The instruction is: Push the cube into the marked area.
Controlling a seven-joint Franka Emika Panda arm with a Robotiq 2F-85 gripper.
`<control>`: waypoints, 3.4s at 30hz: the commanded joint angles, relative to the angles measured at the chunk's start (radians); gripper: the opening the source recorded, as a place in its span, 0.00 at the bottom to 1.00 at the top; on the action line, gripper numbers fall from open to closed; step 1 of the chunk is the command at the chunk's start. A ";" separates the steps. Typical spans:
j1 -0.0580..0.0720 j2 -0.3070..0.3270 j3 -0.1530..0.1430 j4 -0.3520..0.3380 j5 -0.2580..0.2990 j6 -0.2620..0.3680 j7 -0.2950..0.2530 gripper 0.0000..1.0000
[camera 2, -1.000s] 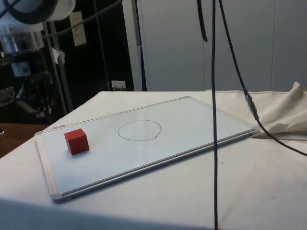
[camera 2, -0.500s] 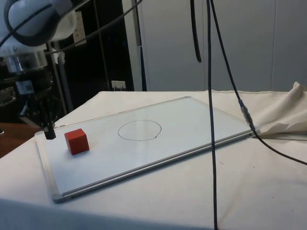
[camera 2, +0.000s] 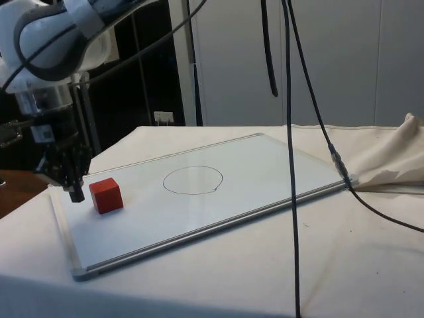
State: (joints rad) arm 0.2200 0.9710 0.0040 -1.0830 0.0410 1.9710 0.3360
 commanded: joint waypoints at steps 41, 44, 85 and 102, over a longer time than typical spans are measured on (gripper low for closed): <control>0.036 -0.013 -0.061 -0.061 -0.113 -0.102 0.085 0.00; 0.040 -0.018 -0.062 -0.071 -0.122 -0.107 0.089 0.00; 0.043 -0.010 -0.129 -0.075 -0.273 -0.275 0.187 0.00; 0.059 -0.028 -0.115 -0.162 -0.322 -0.286 0.237 0.00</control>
State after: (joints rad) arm 0.2770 0.9550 -0.1120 -1.2240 -0.2800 1.6650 0.5700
